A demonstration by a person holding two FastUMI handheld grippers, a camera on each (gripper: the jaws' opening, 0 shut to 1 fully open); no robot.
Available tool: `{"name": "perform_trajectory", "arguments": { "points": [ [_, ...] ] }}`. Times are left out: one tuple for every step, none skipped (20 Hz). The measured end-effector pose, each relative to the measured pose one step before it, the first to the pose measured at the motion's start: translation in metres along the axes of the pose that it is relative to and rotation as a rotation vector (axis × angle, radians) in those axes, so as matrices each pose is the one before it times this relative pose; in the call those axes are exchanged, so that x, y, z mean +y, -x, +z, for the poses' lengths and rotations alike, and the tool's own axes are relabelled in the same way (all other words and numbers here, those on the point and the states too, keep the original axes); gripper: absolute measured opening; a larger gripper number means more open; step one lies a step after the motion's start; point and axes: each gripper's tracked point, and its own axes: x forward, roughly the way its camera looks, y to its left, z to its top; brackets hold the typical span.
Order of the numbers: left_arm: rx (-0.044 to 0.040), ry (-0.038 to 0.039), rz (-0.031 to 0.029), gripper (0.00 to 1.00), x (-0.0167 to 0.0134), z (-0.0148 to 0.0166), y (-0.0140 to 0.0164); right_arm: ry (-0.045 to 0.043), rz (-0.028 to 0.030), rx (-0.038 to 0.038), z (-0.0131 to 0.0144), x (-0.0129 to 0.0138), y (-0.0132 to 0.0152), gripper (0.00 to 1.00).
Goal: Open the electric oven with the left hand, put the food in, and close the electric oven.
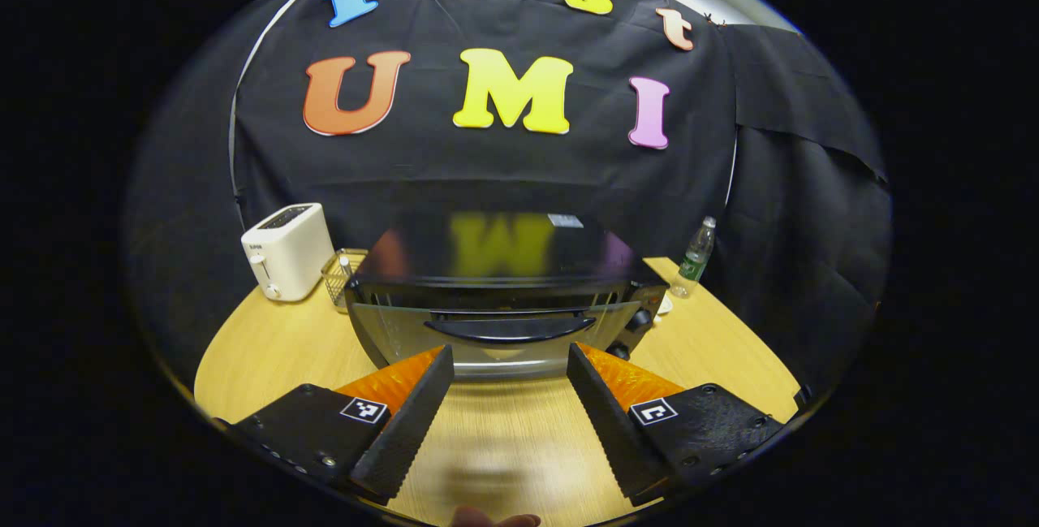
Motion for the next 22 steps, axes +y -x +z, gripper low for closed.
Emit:
{"name": "perform_trajectory", "arguments": {
  "points": [
    [-0.02870, 0.00885, 0.00519, 0.93, -0.00167, 0.01523, 0.00722, 0.00866, 0.01419, -0.01883, 0.00912, -0.00001, -0.00415, 0.97],
    [-0.02759, 0.00871, 0.00851, 0.93, -0.00145, 0.01373, 0.00819, 0.00744, 0.01884, -0.01825, 0.00879, 0.00056, -0.00696, 0.97],
    [-0.02969, 0.00944, 0.00758, 0.93, -0.00164, 0.01484, 0.00913, 0.00477, 0.02210, -0.01655, 0.00822, 0.00064, -0.00792, 0.97],
    [-0.03319, 0.00896, 0.00984, 0.93, -0.00127, 0.01699, 0.01117, 0.00152, 0.02979, -0.01962, 0.00714, 0.00333, -0.00661, 0.97],
    [-0.03430, 0.00583, 0.00796, 0.93, -0.00251, 0.01669, 0.01119, 0.00604, 0.02862, -0.02459, 0.00761, 0.00484, -0.00469, 0.97],
    [-0.03397, 0.00213, 0.01153, 0.93, -0.00032, 0.01486, 0.01249, 0.00963, 0.01809, -0.02310, 0.00558, 0.00197, -0.00491, 0.97],
    [-0.02614, 0.00364, 0.00977, 0.93, 0.00069, 0.01414, 0.01255, 0.00926, 0.01222, -0.01384, 0.00342, 0.00279, -0.00129, 0.97],
    [-0.02112, 0.00553, 0.00520, 0.93, -0.00107, 0.01215, 0.01313, 0.00431, 0.01157, -0.00492, 0.00116, 0.00475, 0.00031, 0.97],
    [-0.02181, 0.00316, 0.00332, 0.93, 0.00047, 0.01218, 0.01489, -0.00537, 0.00882, -0.01591, 0.00524, 0.00576, 0.00620, 0.97],
    [-0.02446, -0.00377, 0.00647, 0.93, 0.00152, 0.01307, 0.01567, -0.00461, 0.00397, -0.02354, 0.00950, 0.00654, 0.00761, 0.97],
    [-0.01462, -0.01285, 0.01752, 0.93, 0.00597, 0.00959, 0.01822, 0.00251, 0.00326, -0.02233, 0.00674, 0.00707, 0.00954, 0.97],
    [-0.01767, -0.01153, 0.01079, 0.93, 0.00590, 0.00893, 0.01768, 0.00238, 0.00561, -0.01966, 0.00556, 0.00912, 0.01078, 0.97],
    [-0.01275, -0.00377, -0.00102, 0.93, 0.00233, 0.00603, 0.01815, 0.00966, 0.00890, -0.01974, 0.00474, 0.01091, 0.01049, 0.97],
    [0.00036, 0.00051, -0.00829, 0.93, 0.00017, 0.00242, 0.01896, 0.00888, -0.00433, -0.01062, 0.00257, 0.00786, 0.01283, 0.97],
    [-0.00194, 0.00032, -0.00953, 0.93, 0.00057, 0.00064, 0.01955, -0.00270, -0.00074, -0.01214, 0.00250, 0.00782, 0.01411, 0.97],
    [-0.00193, -0.00380, -0.00631, 0.93, 0.00151, 0.00155, 0.01992, -0.00440, 0.00646, -0.01549, 0.00247, 0.01201, 0.01616, 0.97],
    [-0.00463, -0.00768, 0.00196, 0.93, 0.00491, -0.00016, 0.02080, 0.00385, 0.00115, -0.00675, 0.00231, 0.00824, 0.01269, 0.97],
    [-0.00508, -0.00991, 0.00478, 0.93, 0.00461, -0.00074, 0.02000, 0.00980, 0.00122, 0.00279, -0.00125, 0.00646, 0.01453, 0.97],
    [-0.00227, -0.00184, 0.00588, 0.93, 0.00274, -0.00157, 0.01741, 0.00473, 0.00836, -0.00008, -0.00087, 0.00714, 0.01536, 0.96],
    [-0.00110, 0.00539, 0.00116, 0.92, 0.00080, -0.00116, 0.01582, 0.00057, 0.00800, -0.00241, 0.00141, 0.00783, 0.01404, 0.96],
    [0.00225, 0.00367, -0.00278, 0.83, -0.00119, -0.00229, 0.01381, 0.00208, 0.00269, -0.00450, -0.00013, 0.00421, 0.01294, 0.96],
    [-0.00552, -0.00343, -0.00332, 0.83, -0.00021, -0.00118, 0.01287, 0.00366, -0.00356, -0.00042, -0.00110, 0.00118, 0.01207, 0.96]
  ]
}}
